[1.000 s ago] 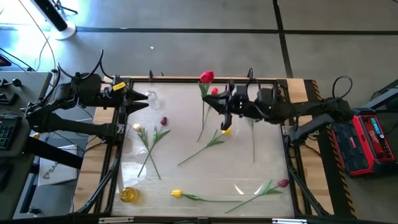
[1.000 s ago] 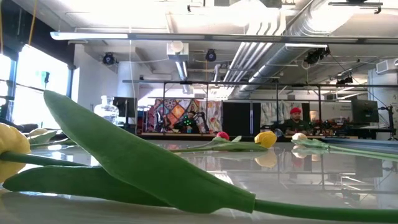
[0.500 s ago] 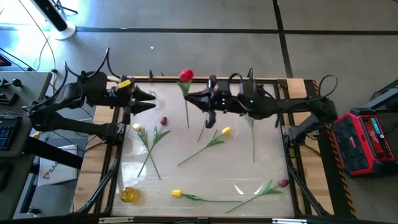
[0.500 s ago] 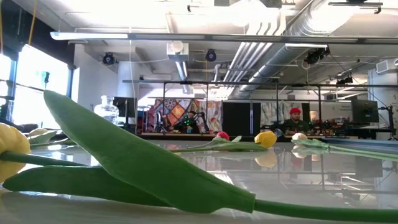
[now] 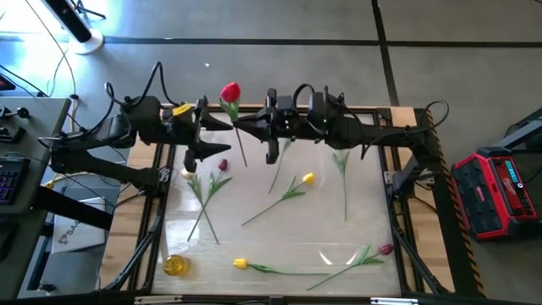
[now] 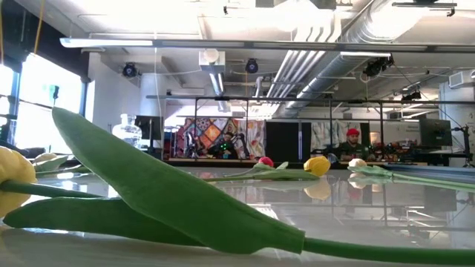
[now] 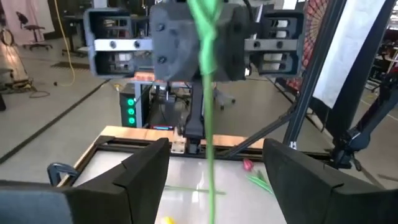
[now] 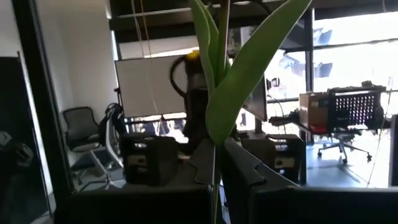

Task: Sort flowers into vase by color
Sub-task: Put the bottom red flower into the transparent vase

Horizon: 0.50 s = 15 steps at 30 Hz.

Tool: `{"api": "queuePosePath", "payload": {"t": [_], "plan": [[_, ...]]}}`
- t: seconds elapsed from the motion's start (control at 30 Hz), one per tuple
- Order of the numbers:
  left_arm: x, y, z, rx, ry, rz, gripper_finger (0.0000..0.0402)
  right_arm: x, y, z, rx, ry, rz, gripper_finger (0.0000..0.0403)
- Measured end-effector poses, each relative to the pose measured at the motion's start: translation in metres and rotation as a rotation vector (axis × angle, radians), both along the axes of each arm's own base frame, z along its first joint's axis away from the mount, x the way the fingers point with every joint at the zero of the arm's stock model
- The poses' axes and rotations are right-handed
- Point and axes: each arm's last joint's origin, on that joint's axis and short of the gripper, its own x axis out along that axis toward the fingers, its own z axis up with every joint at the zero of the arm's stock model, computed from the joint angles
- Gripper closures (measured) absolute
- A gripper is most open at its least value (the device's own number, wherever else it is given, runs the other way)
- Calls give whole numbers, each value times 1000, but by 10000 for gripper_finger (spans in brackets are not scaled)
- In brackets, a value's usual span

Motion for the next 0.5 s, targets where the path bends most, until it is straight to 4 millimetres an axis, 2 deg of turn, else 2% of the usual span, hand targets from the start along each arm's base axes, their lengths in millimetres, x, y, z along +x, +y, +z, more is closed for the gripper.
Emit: {"api": "queuePosePath", "payload": {"t": [0.3, 0.5], "plan": [[8, 1, 5, 20, -69, 0, 153, 1, -4, 1, -2, 3, 3, 403], [23, 2, 2, -1, -80, -1, 153, 1, -4, 2, -2, -9, 4, 403]]}}
